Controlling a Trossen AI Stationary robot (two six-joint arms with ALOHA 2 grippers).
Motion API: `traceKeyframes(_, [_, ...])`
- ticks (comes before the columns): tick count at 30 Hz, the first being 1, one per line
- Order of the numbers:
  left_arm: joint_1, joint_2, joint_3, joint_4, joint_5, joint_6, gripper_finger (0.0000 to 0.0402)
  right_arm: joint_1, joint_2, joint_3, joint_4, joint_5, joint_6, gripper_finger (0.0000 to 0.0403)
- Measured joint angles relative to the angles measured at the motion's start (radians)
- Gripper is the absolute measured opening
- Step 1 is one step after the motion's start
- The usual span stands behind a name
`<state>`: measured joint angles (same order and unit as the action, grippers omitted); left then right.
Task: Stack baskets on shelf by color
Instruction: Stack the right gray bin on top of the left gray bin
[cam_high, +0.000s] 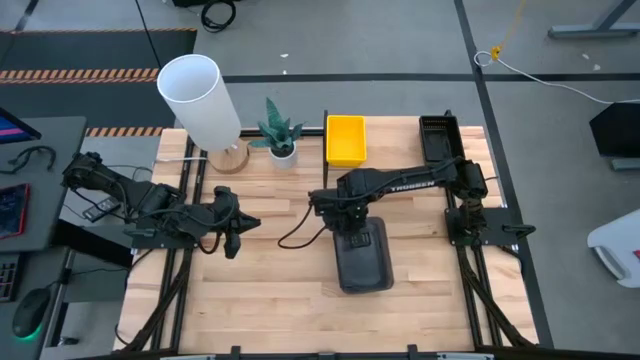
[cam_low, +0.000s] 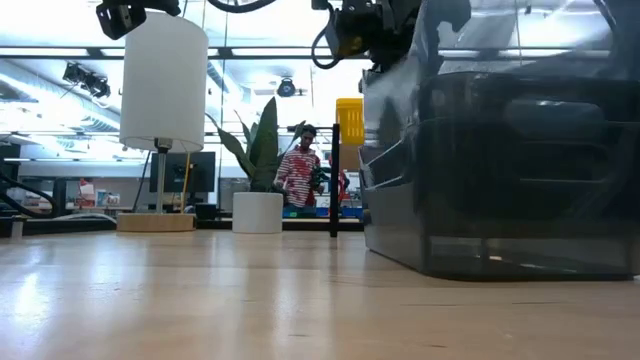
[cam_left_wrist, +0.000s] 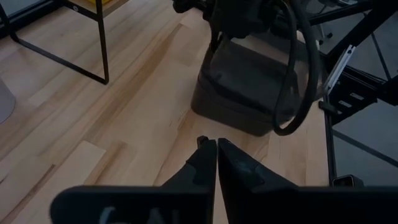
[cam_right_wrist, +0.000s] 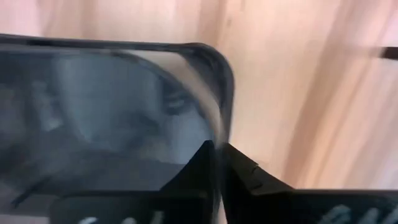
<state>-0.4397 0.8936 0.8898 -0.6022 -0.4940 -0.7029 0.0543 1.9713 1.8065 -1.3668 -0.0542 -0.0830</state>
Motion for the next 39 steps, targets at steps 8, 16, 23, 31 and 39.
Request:
traceKeyframes(8, [0.0,0.0,0.0,0.0,0.0,-0.001,0.0006,-0.027,-0.012,0.0,-0.043,-0.067,-0.006,0.0009])
traceKeyframes(16, [0.0,0.0,0.0,0.0,0.0,-0.014,0.002,-0.029,-0.011,-0.006,0.02,-0.104,-0.049,0.001])
traceKeyframes(23, [0.0,0.0,0.0,0.0,0.0,-0.02,0.0009,-0.03,-0.009,-0.072,0.063,-0.109,-0.048,0.001])
traceKeyframes(31, [0.0,0.0,0.0,0.0,0.0,-0.02,0.0018,-0.03,-0.009,-0.143,0.104,-0.108,-0.011,0.0032])
traceKeyframes(39, [0.0,0.0,0.0,0.0,0.001,-0.027,0.0006,-0.03,-0.009,-0.105,0.038,-0.123,0.022,0.0113])
